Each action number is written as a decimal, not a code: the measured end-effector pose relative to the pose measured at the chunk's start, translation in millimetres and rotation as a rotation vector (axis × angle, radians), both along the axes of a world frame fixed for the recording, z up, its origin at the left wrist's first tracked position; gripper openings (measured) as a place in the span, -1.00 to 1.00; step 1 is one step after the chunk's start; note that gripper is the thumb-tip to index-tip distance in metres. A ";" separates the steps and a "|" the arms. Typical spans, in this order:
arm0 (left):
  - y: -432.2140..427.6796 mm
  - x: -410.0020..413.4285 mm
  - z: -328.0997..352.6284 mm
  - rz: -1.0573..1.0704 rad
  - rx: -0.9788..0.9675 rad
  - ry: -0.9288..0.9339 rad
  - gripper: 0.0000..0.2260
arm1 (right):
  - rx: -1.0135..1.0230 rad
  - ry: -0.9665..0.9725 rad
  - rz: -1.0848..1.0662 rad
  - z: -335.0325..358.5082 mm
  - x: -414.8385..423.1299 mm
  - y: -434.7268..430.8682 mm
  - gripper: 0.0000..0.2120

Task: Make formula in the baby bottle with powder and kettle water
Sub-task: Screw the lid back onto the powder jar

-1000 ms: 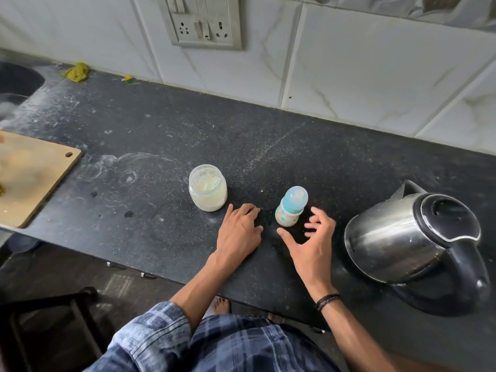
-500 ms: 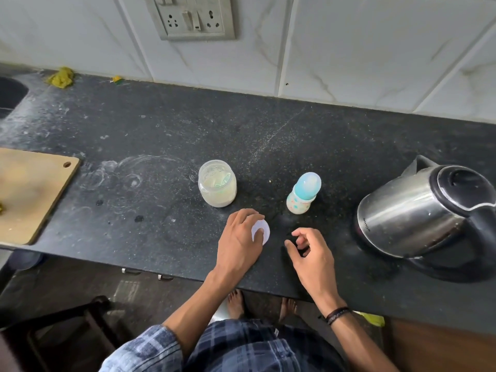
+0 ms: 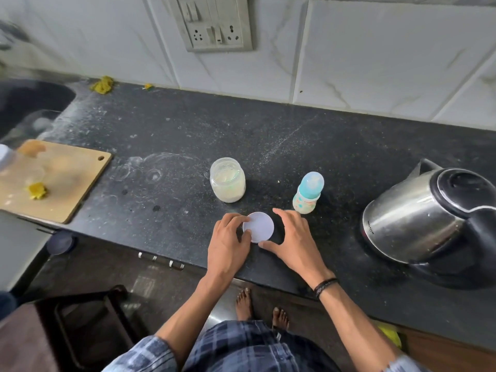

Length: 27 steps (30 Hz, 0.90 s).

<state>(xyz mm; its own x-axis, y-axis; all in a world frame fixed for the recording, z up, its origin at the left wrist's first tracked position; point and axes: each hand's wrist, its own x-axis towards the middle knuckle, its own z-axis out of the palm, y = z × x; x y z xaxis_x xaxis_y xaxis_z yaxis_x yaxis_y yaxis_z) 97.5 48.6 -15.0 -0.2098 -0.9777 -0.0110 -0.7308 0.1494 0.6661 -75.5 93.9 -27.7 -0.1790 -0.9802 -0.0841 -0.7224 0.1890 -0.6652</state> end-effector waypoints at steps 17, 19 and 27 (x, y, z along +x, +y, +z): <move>17.8 9.9 13.1 0.159 0.015 0.092 -0.75 | 0.053 0.131 0.163 2.8 14.3 -32.8 -0.06; 7.8 13.7 13.2 0.168 0.023 0.116 -0.74 | 0.038 0.122 0.144 2.0 16.2 -34.2 -0.09; -36.4 39.3 12.8 0.176 -0.068 0.275 -0.61 | -0.075 -0.118 -0.061 11.6 22.5 -32.0 -0.12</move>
<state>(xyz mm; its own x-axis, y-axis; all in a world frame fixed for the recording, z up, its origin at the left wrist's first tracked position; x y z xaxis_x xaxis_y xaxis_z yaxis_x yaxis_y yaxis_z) 136.8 12.2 -2.2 -0.0234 -0.9958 0.0890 -0.5431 0.0874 0.8351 -53.0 61.9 -16.1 -0.2319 -0.9721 -0.0349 -0.6272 0.1769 -0.7585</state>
